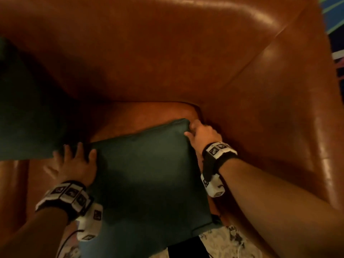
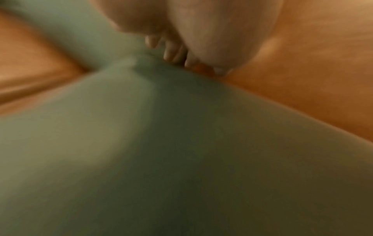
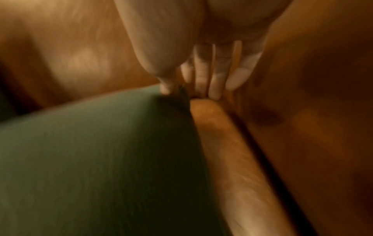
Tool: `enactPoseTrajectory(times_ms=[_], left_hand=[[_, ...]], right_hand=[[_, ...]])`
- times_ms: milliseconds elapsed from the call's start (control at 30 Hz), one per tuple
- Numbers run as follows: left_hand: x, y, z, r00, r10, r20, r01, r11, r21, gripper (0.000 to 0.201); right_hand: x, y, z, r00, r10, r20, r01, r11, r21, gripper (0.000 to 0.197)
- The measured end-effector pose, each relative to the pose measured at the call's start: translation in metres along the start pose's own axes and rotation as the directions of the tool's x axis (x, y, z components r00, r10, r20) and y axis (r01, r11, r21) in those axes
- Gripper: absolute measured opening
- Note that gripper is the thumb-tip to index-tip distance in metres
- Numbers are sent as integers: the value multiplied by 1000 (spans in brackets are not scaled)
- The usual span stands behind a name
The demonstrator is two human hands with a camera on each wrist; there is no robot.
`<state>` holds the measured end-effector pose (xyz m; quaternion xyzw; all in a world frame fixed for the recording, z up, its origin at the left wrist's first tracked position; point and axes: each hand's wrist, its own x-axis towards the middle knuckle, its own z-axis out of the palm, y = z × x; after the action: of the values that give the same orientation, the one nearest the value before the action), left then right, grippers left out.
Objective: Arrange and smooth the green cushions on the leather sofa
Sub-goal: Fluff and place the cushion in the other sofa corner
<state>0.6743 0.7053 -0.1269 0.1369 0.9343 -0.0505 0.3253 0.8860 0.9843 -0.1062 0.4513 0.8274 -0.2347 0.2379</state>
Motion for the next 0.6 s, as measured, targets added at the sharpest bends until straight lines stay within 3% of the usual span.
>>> enactPoseTrajectory(times_ms=[33,67,100,133,167,200,233,300,333,400,467,533,567,600], left_hand=[[-2,11,-1,987,143,-75,-138,988,67,59],[-9,29,1,925,357,-127,-342,931,132,58],[-20,52,5,817,568,-104,-544,817,191,58],[-31,72,16,678,733,-47,-701,665,257,59],[-41,87,29,594,803,41,-777,560,288,60],[-44,96,39,603,788,120,-780,552,294,63],[-40,98,42,680,719,143,-723,625,295,66],[-15,83,42,859,502,105,-510,815,275,67],[-6,73,36,918,386,92,-396,884,248,66],[7,48,18,977,181,109,-197,967,159,63],[3,29,1,993,94,66,-102,987,125,65],[-20,27,-2,964,264,-24,-252,942,223,69],[-39,33,2,901,433,-11,-412,866,282,69],[-61,40,13,797,603,38,-580,746,328,67]], right_hand=[[-2,6,-2,999,6,-38,-5,999,34,39],[-8,4,1,993,-61,-105,65,997,38,41],[-18,-5,9,967,-178,-183,182,983,5,44],[-32,-18,21,924,-310,-226,307,950,-46,48],[-46,-29,33,876,-422,-231,408,906,-110,51],[-56,-34,45,852,-481,-207,453,875,-171,53],[-60,-33,53,861,-475,-181,440,875,-205,55],[-54,-8,58,941,-318,-114,300,943,-146,58],[-50,9,56,975,-212,-66,204,973,-112,58],[-50,39,48,999,-39,-5,38,998,-52,51],[-66,51,44,999,47,-27,-46,998,39,49],[-94,42,44,994,21,-105,-8,992,127,59],[-109,33,48,993,-5,-122,22,990,137,68],[-121,27,57,994,-21,-107,36,989,141,76]])
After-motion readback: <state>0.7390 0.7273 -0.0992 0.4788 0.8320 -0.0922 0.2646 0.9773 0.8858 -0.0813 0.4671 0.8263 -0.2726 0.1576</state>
